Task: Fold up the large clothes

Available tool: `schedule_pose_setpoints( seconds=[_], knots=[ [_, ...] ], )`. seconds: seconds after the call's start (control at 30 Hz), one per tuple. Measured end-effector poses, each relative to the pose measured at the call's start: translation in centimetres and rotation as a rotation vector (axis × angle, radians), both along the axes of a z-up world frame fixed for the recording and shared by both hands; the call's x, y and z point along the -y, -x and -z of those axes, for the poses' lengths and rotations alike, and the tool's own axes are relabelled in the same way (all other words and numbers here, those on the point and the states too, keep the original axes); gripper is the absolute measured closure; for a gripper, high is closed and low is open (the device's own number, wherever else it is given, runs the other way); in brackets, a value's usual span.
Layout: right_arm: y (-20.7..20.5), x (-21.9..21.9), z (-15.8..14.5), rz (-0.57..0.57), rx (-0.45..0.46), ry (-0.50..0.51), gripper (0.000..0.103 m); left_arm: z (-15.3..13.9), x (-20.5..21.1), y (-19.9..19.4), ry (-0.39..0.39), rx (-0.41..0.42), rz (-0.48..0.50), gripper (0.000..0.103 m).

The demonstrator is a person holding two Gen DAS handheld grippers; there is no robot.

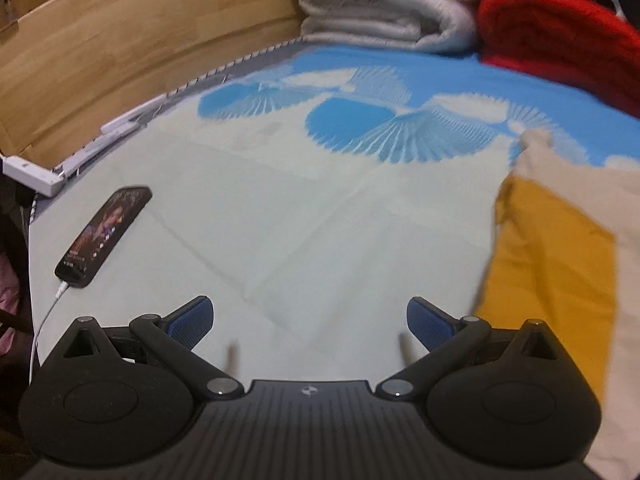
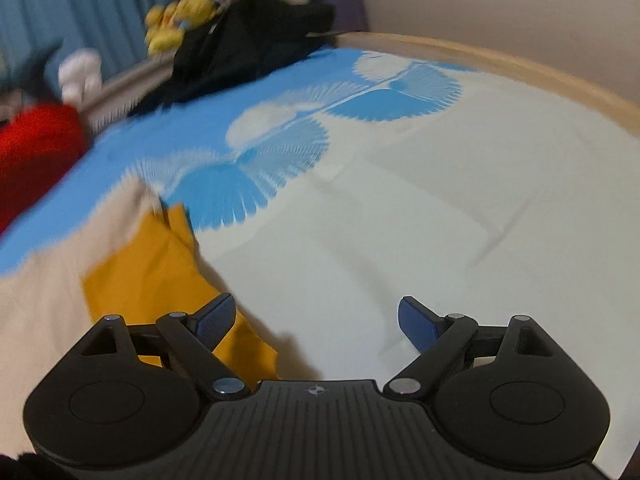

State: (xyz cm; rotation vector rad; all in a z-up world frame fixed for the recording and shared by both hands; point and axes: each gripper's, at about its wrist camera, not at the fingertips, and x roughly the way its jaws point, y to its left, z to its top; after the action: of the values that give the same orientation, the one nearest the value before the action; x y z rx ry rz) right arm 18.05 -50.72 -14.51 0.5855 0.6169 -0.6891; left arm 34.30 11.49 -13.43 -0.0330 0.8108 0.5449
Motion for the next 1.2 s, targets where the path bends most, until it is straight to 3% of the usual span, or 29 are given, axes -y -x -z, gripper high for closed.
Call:
schedule_pose_setpoints(
  seconds=[0.1, 0.27, 0.47, 0.57, 0.73, 0.87, 1.0, 1.1, 1.2],
  knots=[
    [1.5, 0.6, 0.1, 0.029, 0.061, -0.119, 0.013, -1.2, 1.0, 1.4, 0.003, 0.042, 0.041, 0.000],
    [2.6, 0.5, 1.6, 0.055, 0.079, -0.307, 0.013, -1.8, 2.1, 2.9, 0.038, 0.096, 0.107, 0.000],
    [3.7, -2.0, 2.1, 0.025, 0.131, -0.373, 0.011, -1.9, 3.0, 3.9, 0.084, 0.087, 0.136, 0.000],
    [3.5, -3.9, 3.0, -0.030, 0.125, -0.418, 0.010, -2.8, 5.4, 5.2, 0.121, 0.107, 0.208, 0.000],
    [1.4, -6.0, 2.8, -0.160, 0.133, -0.405, 0.009, -4.9, 12.5, 6.5, 0.183, 0.140, 0.443, 0.000],
    [0.5, -5.5, 3.4, -0.094, 0.177, -0.452, 0.008, -5.7, 19.2, 5.5, 0.178, 0.127, 0.558, 0.000],
    [-0.5, -4.8, 3.6, -0.030, 0.203, -0.481, 0.007, -3.6, 25.1, 2.5, 0.048, 0.034, 0.576, 0.000],
    [-0.6, -5.1, 3.5, -0.030, 0.183, -0.467, 0.007, 0.7, 27.8, 0.5, -0.045, -0.099, 0.629, 0.000],
    [-1.1, -4.7, 3.6, -0.045, 0.179, -0.459, 0.007, 3.0, 27.5, 0.3, -0.011, -0.086, 0.597, 0.000]
  ],
)
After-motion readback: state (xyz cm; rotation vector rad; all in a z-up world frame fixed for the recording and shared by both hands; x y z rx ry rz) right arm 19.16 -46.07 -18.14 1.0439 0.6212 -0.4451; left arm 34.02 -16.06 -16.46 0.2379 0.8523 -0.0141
